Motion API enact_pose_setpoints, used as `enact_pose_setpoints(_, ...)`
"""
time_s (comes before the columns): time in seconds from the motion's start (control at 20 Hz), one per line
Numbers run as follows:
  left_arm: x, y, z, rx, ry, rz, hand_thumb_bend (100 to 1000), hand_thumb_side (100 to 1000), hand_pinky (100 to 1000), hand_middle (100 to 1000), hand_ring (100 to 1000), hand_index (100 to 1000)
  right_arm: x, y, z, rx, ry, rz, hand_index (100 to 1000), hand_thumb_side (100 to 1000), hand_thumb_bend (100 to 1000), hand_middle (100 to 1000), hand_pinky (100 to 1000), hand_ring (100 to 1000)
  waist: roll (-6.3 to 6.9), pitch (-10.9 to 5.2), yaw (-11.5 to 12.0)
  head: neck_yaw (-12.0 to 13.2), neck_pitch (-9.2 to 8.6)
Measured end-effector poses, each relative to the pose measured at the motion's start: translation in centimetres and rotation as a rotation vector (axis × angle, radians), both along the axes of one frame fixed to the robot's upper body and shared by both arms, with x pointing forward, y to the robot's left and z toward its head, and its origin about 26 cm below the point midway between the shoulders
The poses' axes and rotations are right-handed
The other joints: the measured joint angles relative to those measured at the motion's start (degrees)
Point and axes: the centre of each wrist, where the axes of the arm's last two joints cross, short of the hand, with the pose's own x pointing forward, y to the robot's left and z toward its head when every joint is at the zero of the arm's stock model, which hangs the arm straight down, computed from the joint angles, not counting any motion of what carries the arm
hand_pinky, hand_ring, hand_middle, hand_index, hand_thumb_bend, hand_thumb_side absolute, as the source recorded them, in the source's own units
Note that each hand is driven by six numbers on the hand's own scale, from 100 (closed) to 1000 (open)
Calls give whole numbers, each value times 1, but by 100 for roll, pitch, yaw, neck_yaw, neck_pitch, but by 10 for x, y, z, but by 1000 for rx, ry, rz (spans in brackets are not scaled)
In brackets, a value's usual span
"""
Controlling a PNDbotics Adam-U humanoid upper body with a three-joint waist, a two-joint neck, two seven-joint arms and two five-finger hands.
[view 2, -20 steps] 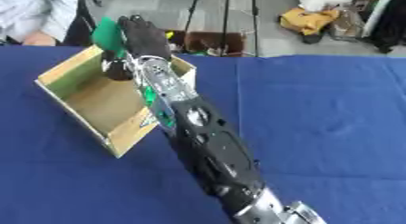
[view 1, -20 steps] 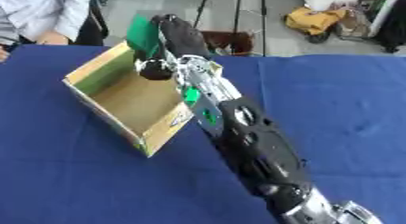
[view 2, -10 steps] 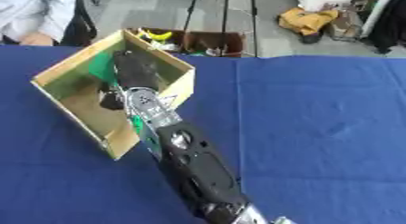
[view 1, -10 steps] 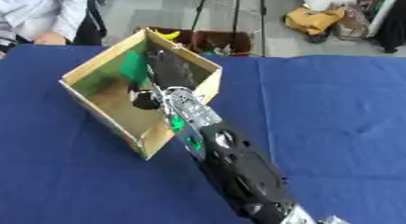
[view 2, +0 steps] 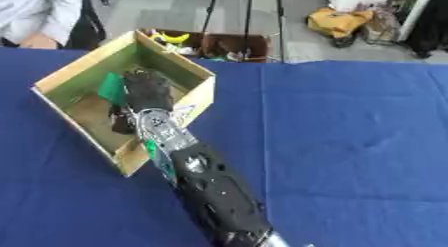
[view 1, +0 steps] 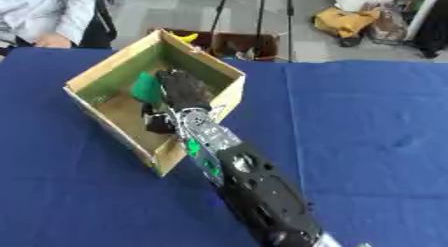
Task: Pick up objects on the table and place them in the box.
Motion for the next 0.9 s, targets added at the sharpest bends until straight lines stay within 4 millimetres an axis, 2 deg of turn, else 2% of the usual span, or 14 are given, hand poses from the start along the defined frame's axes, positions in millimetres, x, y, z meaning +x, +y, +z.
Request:
enact_pose_setpoints(0.1, 0, 0, 0, 0, 0, 0, 100, 929, 301, 706, 720, 887, 0, 0, 0, -8, 2, 8, 731, 360, 100, 606, 673, 759, -3, 0, 0, -2, -1)
enact_pose_setpoints(0.25, 0, 0, 0, 1, 2, -1, 100, 929, 301, 706, 720, 887, 0, 1, 1, -19, 7, 22, 804, 480, 100, 708, 697, 805, -4, 0, 0, -4, -6)
enact_pose_setpoints(0.3, 0, 0, 0, 1, 3, -1, 100, 929, 301, 706, 720, 887, 0, 1, 2, -21, 9, 25, 816, 493, 100, 726, 702, 810, -4, 0, -1, -5, -11)
enact_pose_setpoints(0.35, 0, 0, 0, 1, 3, -2, 100, 929, 301, 706, 720, 887, 0, 1, 2, -23, 9, 28, 830, 549, 100, 750, 716, 826, -4, 0, -3, -6, -15)
enact_pose_setpoints(0.45, 0, 0, 0, 1, 3, -2, 100, 929, 301, 706, 720, 887, 0, 1, 2, -27, 9, 36, 855, 613, 199, 780, 731, 843, -4, 0, -10, -6, -23)
enact_pose_setpoints(0.65, 0, 0, 0, 2, 3, -2, 100, 929, 302, 706, 721, 887, -1, 0, 5, -31, 2, 51, 861, 650, 282, 789, 745, 855, -3, 0, -29, -6, -26)
enact_pose_setpoints(0.75, 0, 0, 0, 1, 3, -3, 100, 929, 302, 706, 721, 887, -3, 1, 11, -28, -14, 62, 883, 697, 356, 817, 759, 875, 0, 0, -33, -7, -26)
enact_pose_setpoints(0.8, 0, -1, 0, 0, 4, -4, 100, 929, 303, 706, 721, 887, -4, 2, 14, -27, -20, 67, 899, 737, 430, 839, 771, 895, 0, -1, -33, -7, -27)
enact_pose_setpoints(0.9, 0, -1, 0, -1, 4, -5, 100, 928, 303, 706, 722, 887, -5, 3, 17, -25, -29, 73, 898, 745, 473, 839, 776, 902, 5, -1, -34, -11, -43)
